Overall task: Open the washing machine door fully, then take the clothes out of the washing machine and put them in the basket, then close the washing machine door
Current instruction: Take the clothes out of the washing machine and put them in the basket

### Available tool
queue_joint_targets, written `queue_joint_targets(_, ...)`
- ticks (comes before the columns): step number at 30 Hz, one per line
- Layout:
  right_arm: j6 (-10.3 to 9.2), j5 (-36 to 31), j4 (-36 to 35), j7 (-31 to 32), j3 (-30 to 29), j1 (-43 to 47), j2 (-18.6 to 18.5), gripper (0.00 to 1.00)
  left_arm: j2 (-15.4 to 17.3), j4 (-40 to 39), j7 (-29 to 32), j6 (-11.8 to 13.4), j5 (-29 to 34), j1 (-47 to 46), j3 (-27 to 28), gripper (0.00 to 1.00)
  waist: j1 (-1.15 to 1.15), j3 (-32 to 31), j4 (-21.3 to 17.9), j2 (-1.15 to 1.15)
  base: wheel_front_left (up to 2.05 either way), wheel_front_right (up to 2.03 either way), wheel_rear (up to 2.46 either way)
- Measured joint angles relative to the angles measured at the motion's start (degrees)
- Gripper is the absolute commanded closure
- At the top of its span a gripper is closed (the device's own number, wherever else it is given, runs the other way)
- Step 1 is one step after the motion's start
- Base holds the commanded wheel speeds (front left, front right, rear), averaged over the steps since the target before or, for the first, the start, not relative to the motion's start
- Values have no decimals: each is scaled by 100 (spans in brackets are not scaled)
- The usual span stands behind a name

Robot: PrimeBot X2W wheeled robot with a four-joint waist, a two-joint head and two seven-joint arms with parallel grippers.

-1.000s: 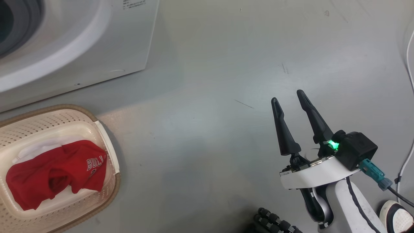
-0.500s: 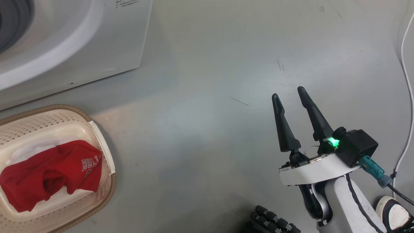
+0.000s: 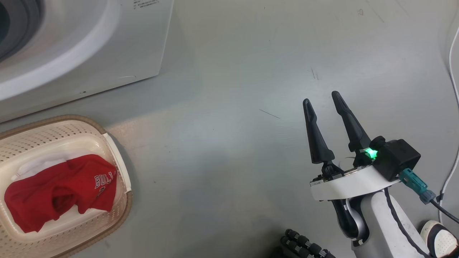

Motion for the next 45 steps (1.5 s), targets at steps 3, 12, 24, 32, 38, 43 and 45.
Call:
queue_joint_targets(3, -10, -3, 36, 1, -31, 0, -2, 0, -68, 115, -105, -3, -1, 0, -14, 100, 0, -42, 35, 0, 0, 0, 0)
queue_joint_targets(12, -15, -152, 124, 0, -127, 0, -1, 0, -330, 405, -598, -135, -65, 34, -37, 100, 0, -281, 153, 0, 0, 0, 0)
queue_joint_targets(24, -4, -357, 294, 0, -397, 3, -3, 0, -651, 773, -1372, -389, -213, 499, -53, 100, 0, -807, 413, 0, 0, 0, 0)
queue_joint_targets(32, 51, -419, 437, 0, -543, 94, -67, 0, -884, 1089, -1858, -593, -359, 1057, -96, 100, 0, -1315, 692, 0, 0, 0, 0)
queue_joint_targets(38, 53, -455, 501, 0, -681, 285, -129, 0, -1039, 1185, -2191, -798, -397, 1378, -169, 100, 0, -1707, 956, 0, 0, 0, 0)
queue_joint_targets(43, 96, -456, 559, 0, -755, 449, -132, 0, -1122, 1225, -2510, -894, -394, 1711, -232, 100, 0, -2030, 1189, 0, 0, 0, 0)
queue_joint_targets(45, 97, -456, 582, 0, -783, 524, -133, 0, -1143, 1224, -2662, -939, -394, 1844, -259, 100, 0, -2163, 1277, 0, 0, 0, 0)
